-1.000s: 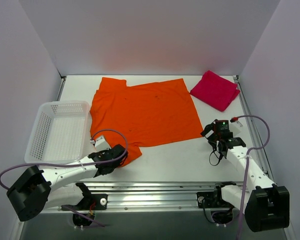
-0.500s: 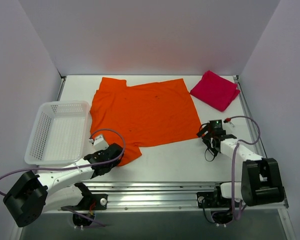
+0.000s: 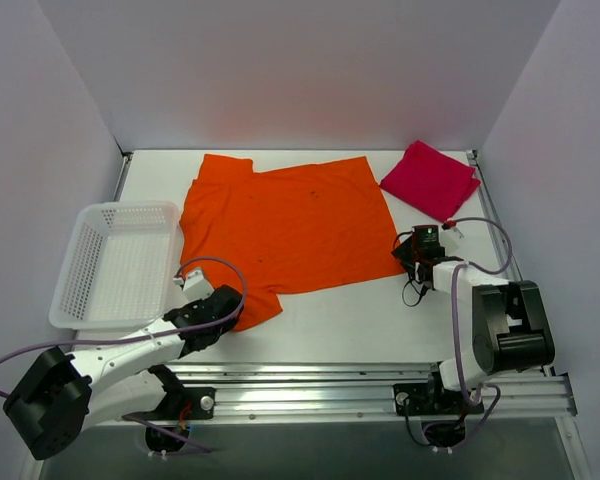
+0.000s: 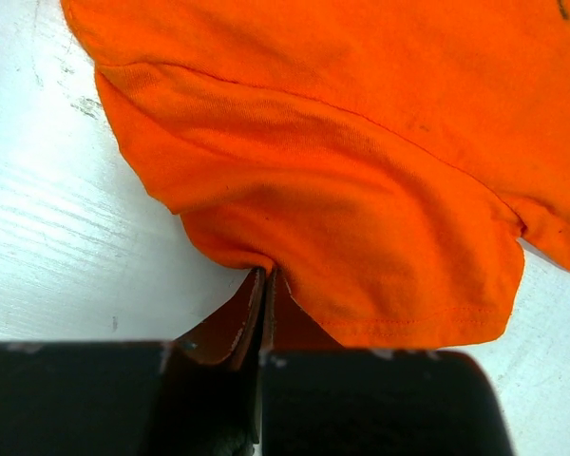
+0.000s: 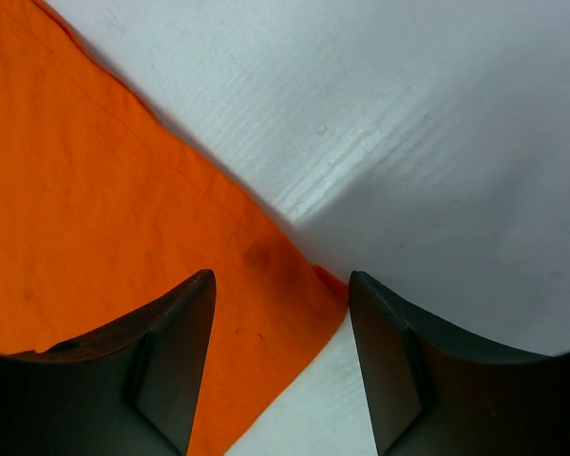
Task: Fold and stack the t-shirts
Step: Grap the side of the flattened tshirt closest away from the robot with both arms
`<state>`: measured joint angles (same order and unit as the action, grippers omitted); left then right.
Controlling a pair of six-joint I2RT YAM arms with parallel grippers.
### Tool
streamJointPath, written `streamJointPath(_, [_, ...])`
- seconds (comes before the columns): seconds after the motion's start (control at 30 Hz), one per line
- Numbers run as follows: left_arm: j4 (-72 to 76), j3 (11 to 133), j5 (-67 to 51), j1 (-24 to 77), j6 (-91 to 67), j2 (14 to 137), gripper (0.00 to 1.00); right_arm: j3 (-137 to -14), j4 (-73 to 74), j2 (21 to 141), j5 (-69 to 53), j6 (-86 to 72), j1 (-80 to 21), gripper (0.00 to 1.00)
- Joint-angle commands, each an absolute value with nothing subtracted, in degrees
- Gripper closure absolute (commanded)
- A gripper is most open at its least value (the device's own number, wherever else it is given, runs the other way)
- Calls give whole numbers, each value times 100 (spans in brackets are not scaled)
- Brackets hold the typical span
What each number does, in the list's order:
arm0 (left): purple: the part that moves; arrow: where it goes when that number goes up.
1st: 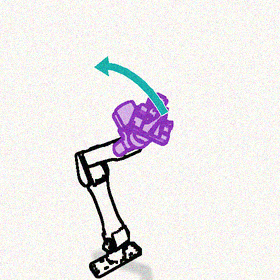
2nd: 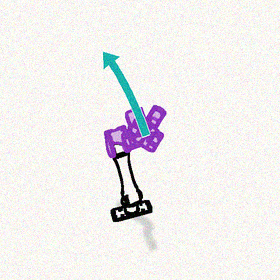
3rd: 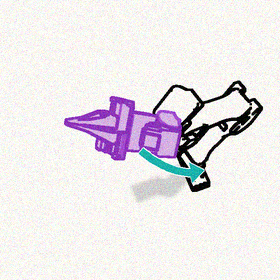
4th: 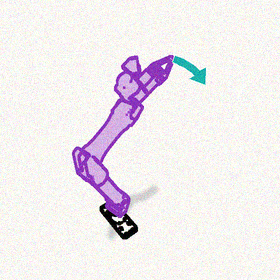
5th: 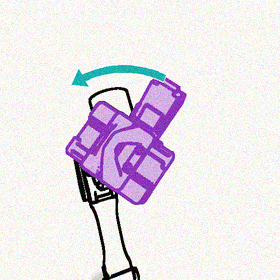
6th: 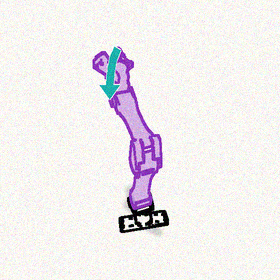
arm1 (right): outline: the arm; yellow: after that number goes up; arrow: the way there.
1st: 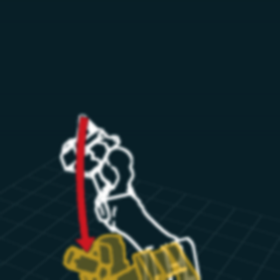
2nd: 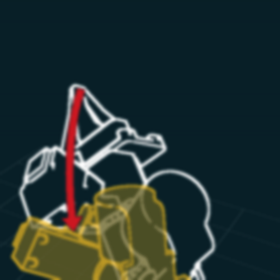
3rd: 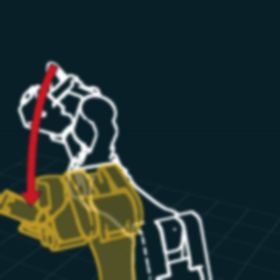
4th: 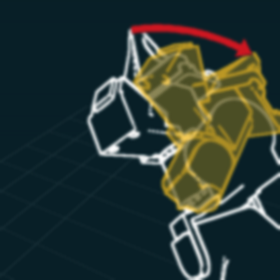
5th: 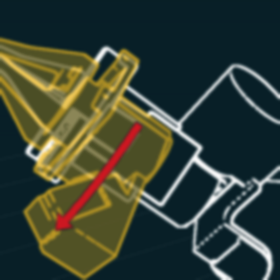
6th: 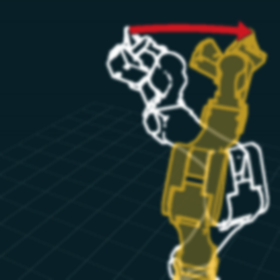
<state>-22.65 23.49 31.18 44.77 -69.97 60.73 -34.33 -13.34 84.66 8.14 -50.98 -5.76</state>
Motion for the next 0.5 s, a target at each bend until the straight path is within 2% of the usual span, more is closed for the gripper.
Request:
streamJointPath(0.0, [-2057,2320,3173,4421,-6935,6029,98,-3296,-975,8877,747,-5115,-606,46])
streamJointPath(0.17, [-1986,2320,3138,4395,-6908,6108,98,-3296,-888,8781,826,-5115,-606,57])
streamJointPath(0.27, [-2004,2347,3138,4386,-6908,6135,98,-3261,-826,8605,861,-5124,-606,70])
streamJointPath(0.4, [-2056,2382,3146,4386,-6891,6091,98,-3261,-616,8245,993,-5115,-598,100])
streamJointPath(0.47, [-2083,2399,3146,4386,-6838,6047,98,-3261,-405,7912,1160,-5115,-589,100])
